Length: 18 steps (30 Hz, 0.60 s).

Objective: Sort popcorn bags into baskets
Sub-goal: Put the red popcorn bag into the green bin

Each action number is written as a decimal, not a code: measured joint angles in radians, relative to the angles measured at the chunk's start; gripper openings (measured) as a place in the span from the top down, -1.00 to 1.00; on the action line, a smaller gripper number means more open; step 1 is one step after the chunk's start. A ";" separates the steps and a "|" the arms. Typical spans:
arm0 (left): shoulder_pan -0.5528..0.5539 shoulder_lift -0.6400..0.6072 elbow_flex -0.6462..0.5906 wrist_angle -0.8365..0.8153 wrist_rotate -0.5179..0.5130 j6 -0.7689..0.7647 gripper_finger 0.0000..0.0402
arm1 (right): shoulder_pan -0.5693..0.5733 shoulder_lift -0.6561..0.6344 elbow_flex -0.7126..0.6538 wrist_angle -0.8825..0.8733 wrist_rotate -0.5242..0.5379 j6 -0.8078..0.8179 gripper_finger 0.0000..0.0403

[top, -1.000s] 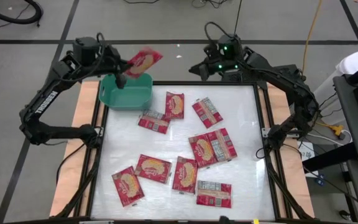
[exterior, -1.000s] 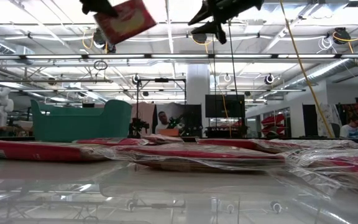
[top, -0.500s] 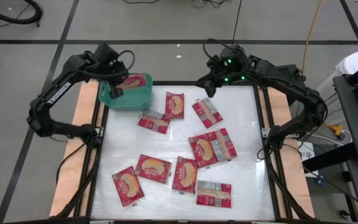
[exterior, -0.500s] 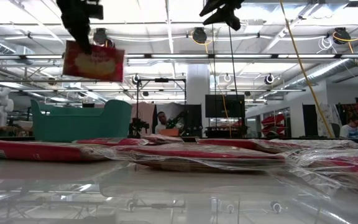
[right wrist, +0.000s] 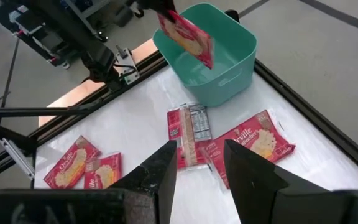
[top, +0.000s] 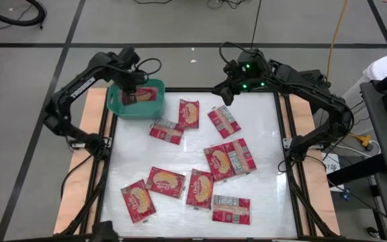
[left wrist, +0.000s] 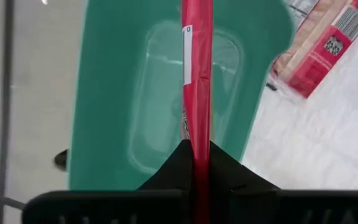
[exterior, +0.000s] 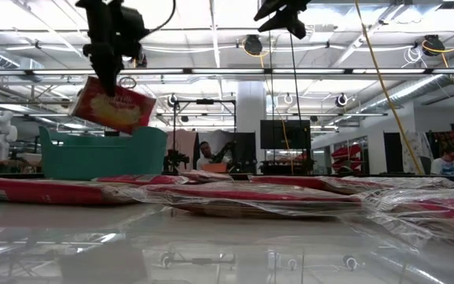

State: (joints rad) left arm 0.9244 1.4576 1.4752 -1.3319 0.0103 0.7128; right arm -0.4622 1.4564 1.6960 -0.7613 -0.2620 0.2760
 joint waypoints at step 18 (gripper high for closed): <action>0.030 0.229 -0.025 0.000 0.018 0.106 0.79 | -0.009 0.001 0.000 -0.001 0.029 -0.056 0.38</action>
State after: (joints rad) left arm 0.9543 1.6870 1.4506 -1.3321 0.0284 0.8186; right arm -0.4707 1.4570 1.6962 -0.7628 -0.2325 0.2199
